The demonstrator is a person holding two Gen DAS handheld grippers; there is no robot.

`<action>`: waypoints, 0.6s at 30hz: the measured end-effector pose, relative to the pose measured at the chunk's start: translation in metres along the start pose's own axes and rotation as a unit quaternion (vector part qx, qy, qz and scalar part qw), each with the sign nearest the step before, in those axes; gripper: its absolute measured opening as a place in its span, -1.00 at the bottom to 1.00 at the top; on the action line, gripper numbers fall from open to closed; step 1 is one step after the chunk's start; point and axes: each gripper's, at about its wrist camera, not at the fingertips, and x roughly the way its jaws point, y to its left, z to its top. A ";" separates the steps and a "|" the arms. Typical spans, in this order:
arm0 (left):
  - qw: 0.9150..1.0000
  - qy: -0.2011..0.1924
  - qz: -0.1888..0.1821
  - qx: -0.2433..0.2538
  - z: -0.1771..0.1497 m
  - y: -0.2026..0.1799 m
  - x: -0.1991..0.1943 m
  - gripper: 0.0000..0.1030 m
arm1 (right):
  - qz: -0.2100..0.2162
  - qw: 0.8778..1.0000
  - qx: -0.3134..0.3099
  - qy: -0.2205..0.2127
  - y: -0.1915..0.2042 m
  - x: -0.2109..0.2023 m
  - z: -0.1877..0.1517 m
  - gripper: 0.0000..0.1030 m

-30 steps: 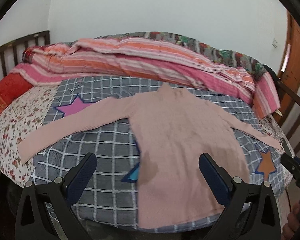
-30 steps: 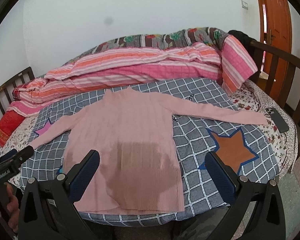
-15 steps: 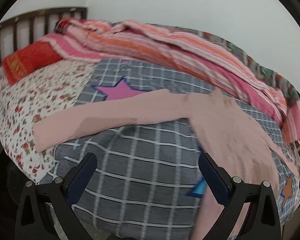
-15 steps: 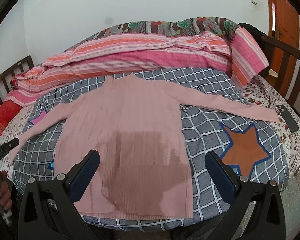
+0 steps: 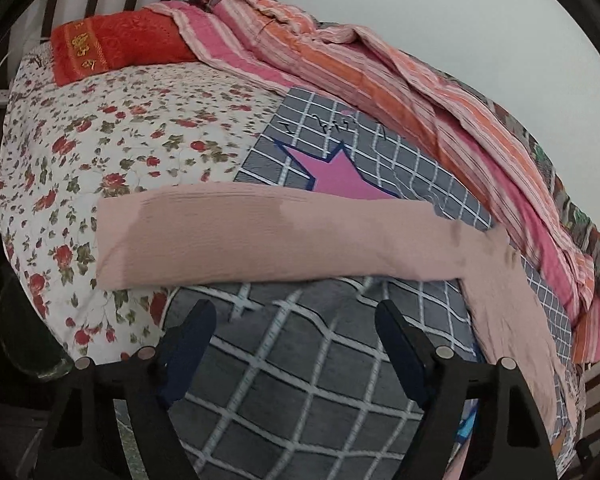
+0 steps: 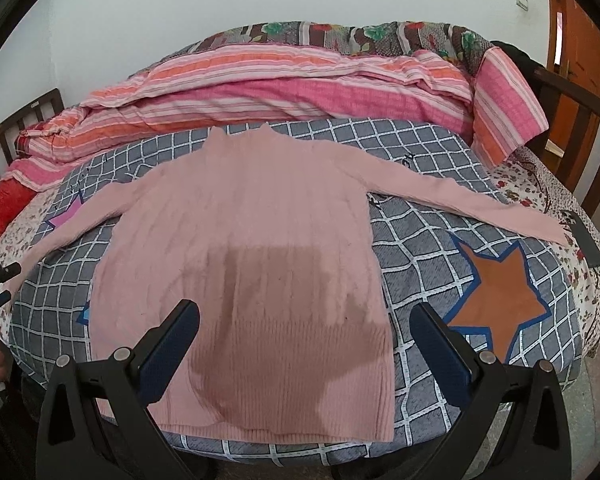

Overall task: Fold small clothes
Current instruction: 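Move the left tool to the sweater sleeve nearest it and grasp it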

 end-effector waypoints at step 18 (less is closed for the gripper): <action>0.999 0.012 0.006 -0.053 0.025 0.027 0.042 -0.03 | -0.002 0.999 0.018 0.037 0.006 0.041 -0.005 0.99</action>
